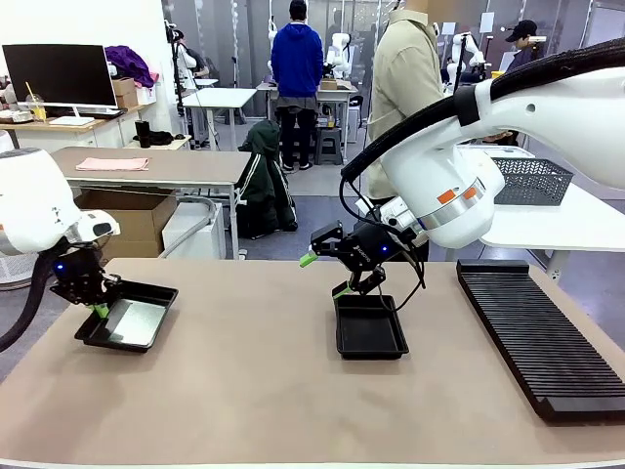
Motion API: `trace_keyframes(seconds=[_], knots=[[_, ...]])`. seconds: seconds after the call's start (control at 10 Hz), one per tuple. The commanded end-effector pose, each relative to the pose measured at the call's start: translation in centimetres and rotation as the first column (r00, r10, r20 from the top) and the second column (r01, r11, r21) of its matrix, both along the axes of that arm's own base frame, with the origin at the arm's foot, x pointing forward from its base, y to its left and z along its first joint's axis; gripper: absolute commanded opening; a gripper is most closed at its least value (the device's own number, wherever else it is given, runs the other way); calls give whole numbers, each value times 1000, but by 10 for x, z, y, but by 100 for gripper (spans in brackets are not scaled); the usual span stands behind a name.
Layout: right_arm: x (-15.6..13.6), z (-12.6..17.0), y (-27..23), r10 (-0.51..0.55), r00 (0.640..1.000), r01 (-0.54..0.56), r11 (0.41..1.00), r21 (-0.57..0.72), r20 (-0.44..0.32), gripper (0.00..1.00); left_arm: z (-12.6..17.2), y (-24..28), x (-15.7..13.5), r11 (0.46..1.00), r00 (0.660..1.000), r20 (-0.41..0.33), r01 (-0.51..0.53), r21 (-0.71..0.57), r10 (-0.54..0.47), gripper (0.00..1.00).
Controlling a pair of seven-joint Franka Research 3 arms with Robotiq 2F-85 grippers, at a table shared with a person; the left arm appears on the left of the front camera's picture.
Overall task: Inspect and transfer BCBs to ESD trays.
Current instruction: Pick up the ESD tray and place it on the left side of the table.
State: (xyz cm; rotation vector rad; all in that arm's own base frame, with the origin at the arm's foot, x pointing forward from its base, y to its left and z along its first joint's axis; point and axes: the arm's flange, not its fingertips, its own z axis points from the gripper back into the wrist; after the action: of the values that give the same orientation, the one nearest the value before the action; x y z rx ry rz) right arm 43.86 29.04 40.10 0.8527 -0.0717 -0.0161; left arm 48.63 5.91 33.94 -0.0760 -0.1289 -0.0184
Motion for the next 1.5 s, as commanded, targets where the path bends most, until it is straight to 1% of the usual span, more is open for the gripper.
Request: trace_keyframes(seconds=[0.0, 0.5, 0.8, 0.9, 1.2, 1.3, 1.4], knots=[[0, 0, 1, -16, 1000, 16, 1000, -3, -3, 100, 3, 14, 3, 1000, 1000, -17, 17, -26, -17, 3], [0, 0, 1, -16, 1000, 16, 1000, -3, -3, 100, -14, 28, 3, 999, 1000, -29, -4, -34, 3, 3], [0, 0, 1, -16, 1000, 16, 1000, -3, -3, 100, -29, 38, 6, 996, 1000, -28, 4, -90, -6, 3], [0, 0, 1, -16, 1000, 16, 1000, -3, -3, 100, -22, 23, 1, 999, 999, -47, -20, -27, 19, 3], [0, 0, 1, -16, 1000, 16, 1000, -3, -3, 100, -22, 23, 1, 999, 999, -47, -20, -27, 19, 3], [0, 0, 1, -16, 1000, 16, 1000, -3, -3, 100, -25, 25, 3, 999, 999, -46, -11, -44, 9, 15], [0, 0, 1, -16, 1000, 16, 1000, -3, -3, 100, -21, 25, 3, 999, 999, -43, -14, -40, 13, 56]])
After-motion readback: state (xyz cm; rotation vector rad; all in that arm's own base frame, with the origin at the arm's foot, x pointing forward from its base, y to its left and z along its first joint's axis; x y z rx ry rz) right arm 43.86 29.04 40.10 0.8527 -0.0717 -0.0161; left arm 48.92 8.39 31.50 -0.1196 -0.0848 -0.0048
